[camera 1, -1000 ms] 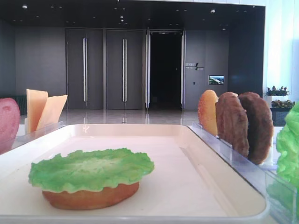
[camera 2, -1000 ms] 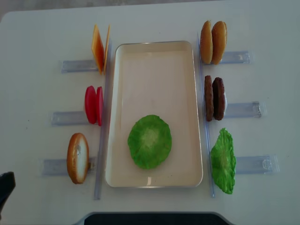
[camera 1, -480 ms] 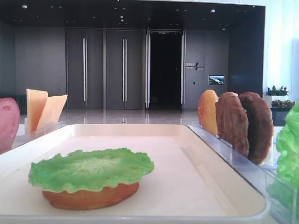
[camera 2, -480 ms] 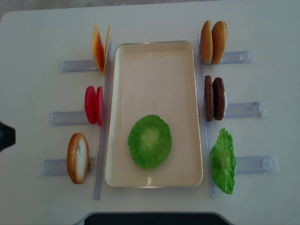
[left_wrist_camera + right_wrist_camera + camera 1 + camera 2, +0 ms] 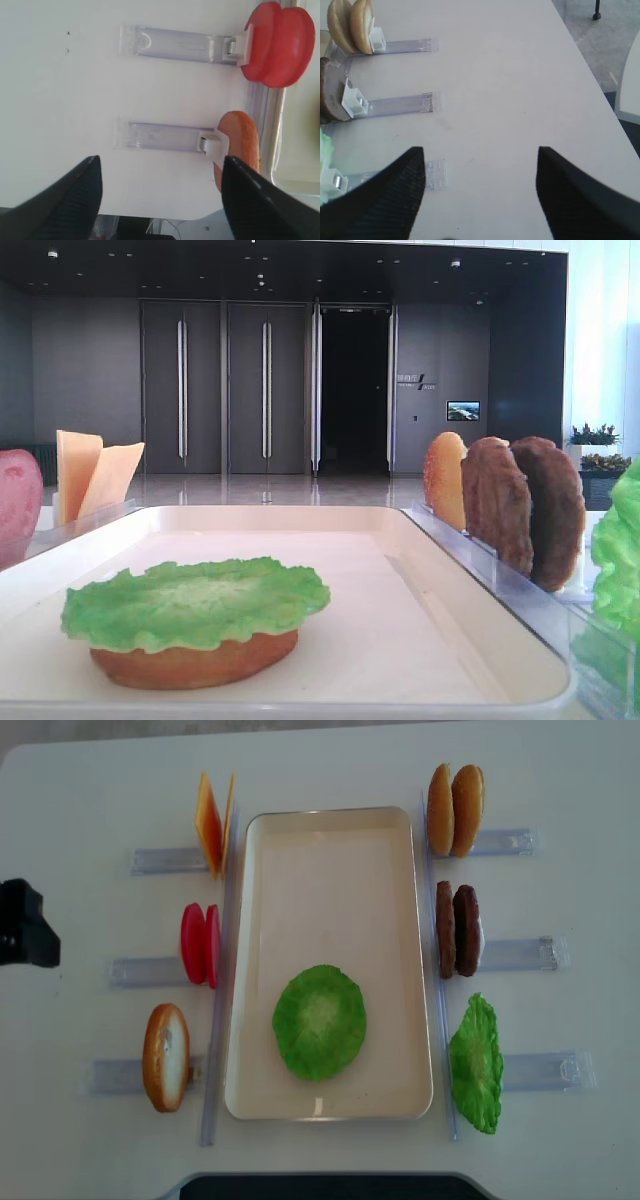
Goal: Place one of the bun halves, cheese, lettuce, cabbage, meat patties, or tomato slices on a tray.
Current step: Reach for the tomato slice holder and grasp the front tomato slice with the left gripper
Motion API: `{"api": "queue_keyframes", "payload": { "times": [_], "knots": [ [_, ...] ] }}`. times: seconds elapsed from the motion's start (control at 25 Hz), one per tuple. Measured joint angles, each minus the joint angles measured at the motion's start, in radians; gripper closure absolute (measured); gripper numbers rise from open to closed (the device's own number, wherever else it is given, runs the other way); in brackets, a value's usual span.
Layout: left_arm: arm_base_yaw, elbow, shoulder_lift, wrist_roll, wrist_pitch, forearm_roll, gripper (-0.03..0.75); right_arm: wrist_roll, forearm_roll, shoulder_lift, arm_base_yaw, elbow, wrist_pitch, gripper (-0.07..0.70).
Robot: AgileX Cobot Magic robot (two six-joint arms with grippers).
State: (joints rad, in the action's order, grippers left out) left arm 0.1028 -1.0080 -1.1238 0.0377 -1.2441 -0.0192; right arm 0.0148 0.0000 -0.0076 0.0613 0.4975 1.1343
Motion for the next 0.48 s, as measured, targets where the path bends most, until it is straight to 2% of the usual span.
{"api": "queue_keyframes", "payload": {
  "times": [0.48],
  "knots": [
    [0.000, -0.212, -0.302, 0.068, 0.006, 0.025, 0.149, 0.000, 0.000, 0.000, 0.000, 0.000, 0.000, 0.150]
  ]
}}
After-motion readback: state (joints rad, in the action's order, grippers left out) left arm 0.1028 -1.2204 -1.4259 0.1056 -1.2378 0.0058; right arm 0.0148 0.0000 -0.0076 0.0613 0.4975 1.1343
